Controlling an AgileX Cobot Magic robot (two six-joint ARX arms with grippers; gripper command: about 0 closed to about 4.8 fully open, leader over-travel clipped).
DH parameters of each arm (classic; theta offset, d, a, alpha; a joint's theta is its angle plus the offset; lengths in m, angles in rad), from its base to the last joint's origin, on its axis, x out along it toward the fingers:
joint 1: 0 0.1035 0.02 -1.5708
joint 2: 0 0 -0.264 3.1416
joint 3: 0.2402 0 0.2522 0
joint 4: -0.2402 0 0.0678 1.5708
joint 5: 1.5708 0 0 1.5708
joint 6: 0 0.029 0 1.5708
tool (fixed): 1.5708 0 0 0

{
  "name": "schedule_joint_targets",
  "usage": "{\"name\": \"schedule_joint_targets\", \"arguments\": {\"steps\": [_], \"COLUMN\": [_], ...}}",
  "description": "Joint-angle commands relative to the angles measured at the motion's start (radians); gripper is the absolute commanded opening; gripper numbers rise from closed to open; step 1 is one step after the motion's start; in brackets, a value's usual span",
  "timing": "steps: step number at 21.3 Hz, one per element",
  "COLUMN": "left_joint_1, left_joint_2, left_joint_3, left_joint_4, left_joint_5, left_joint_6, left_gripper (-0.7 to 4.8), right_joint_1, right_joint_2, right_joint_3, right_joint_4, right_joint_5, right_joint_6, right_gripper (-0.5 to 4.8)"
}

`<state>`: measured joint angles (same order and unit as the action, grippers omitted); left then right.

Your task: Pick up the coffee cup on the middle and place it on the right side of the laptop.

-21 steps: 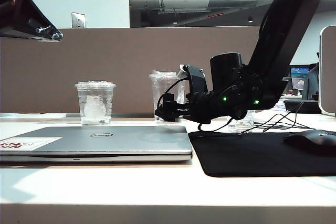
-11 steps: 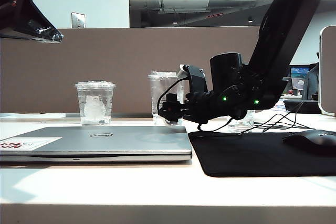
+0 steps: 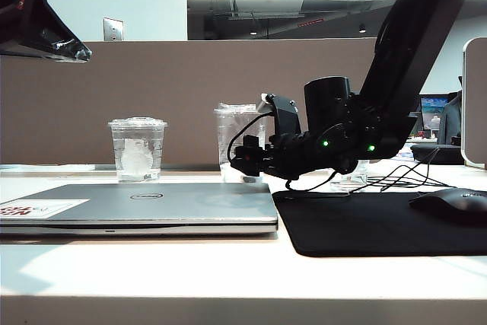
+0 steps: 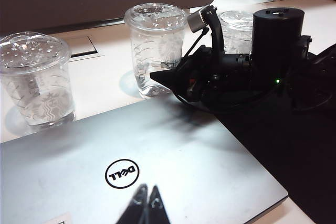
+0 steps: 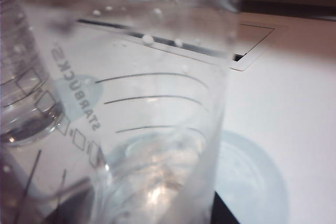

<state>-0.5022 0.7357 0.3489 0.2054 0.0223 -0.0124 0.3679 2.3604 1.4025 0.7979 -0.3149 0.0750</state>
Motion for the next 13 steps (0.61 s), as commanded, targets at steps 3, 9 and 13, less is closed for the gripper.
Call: {"name": "schedule_joint_targets", "arguments": {"steps": [3,9,13], "left_joint_1": [0.001,0.001,0.001], "left_joint_2": [0.0,0.0,0.0], "left_joint_3": [0.005,0.005,0.005], "left_joint_4": [0.011,0.011,0.011], "left_joint_5": [0.0,0.0,0.0], "left_joint_6": [0.005,0.005,0.005], "left_gripper": [-0.05,-0.05,-0.05], "right_joint_1": [0.002,0.001,0.001], "right_joint_2": [-0.011,-0.028,-0.045], "right_joint_3": [0.004,0.003,0.002], "right_joint_4": [0.056,0.075,0.073], "right_joint_5": [-0.002,-0.017,-0.04], "right_joint_6": [0.032,0.057,0.059], "right_gripper": [2.77,2.77,2.77]}}
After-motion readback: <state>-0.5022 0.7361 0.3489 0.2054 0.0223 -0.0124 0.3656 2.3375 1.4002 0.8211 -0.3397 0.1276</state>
